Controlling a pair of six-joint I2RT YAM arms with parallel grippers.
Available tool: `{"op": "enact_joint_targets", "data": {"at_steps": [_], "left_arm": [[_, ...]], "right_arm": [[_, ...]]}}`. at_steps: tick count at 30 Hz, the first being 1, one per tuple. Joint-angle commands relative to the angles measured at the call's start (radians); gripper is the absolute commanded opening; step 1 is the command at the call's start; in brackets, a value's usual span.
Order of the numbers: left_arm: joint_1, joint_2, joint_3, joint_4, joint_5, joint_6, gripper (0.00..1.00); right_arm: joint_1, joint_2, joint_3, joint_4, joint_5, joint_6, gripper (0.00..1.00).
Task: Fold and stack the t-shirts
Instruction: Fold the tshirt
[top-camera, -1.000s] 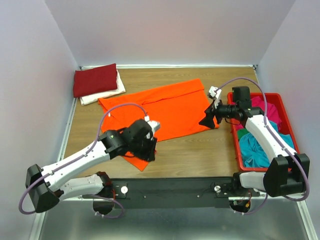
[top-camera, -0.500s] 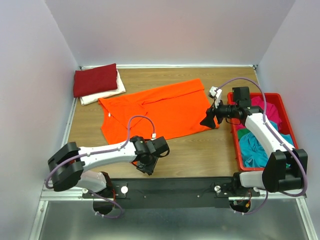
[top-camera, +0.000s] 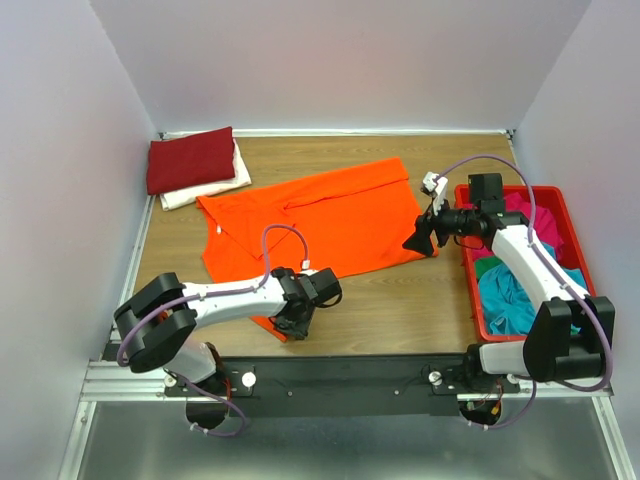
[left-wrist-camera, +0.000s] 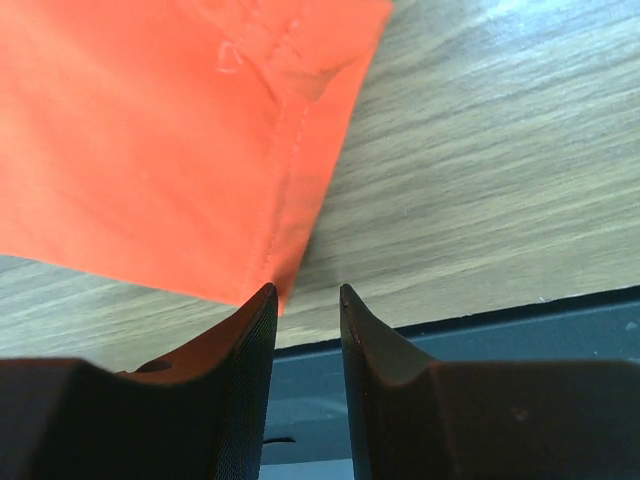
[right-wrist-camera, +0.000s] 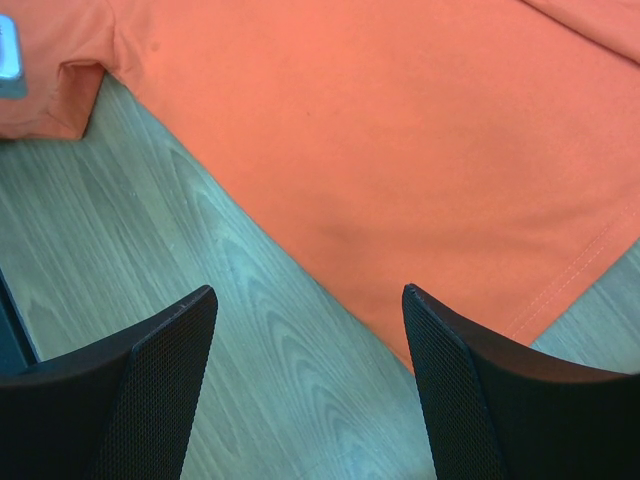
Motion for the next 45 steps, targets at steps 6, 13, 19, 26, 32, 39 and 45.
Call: {"op": "enact_joint_targets", "data": {"at_steps": [6, 13, 19, 26, 32, 39, 45], "left_arm": [[0.039, -0.051, -0.040, 0.004, -0.024, 0.017, 0.39], [0.050, -0.037, -0.043, -0.002, 0.001, 0.037, 0.39], [0.057, -0.002, -0.030, -0.008, 0.004, 0.060, 0.36], [0.062, 0.032, -0.022, -0.013, 0.010, 0.074, 0.27], [0.062, 0.005, -0.001, -0.010, 0.005, 0.074, 0.10], [0.062, -0.057, 0.036, 0.001, 0.036, 0.100, 0.00], [0.062, -0.086, 0.021, 0.013, 0.036, 0.104, 0.00]], "right_arm": [[-0.009, 0.022, -0.012, -0.026, -0.023, 0.000, 0.81], [-0.016, 0.024, -0.010, -0.028, -0.029, 0.000, 0.81], [-0.029, 0.013, -0.010, -0.031, -0.044, 0.000, 0.81], [-0.042, -0.007, -0.007, -0.034, -0.064, 0.000, 0.81], [-0.047, -0.012, -0.009, -0.040, -0.063, -0.009, 0.81], [-0.047, -0.013, -0.032, -0.077, -0.050, -0.129, 0.81], [-0.045, -0.013, -0.029, -0.238, 0.065, -0.523, 0.75]]}}
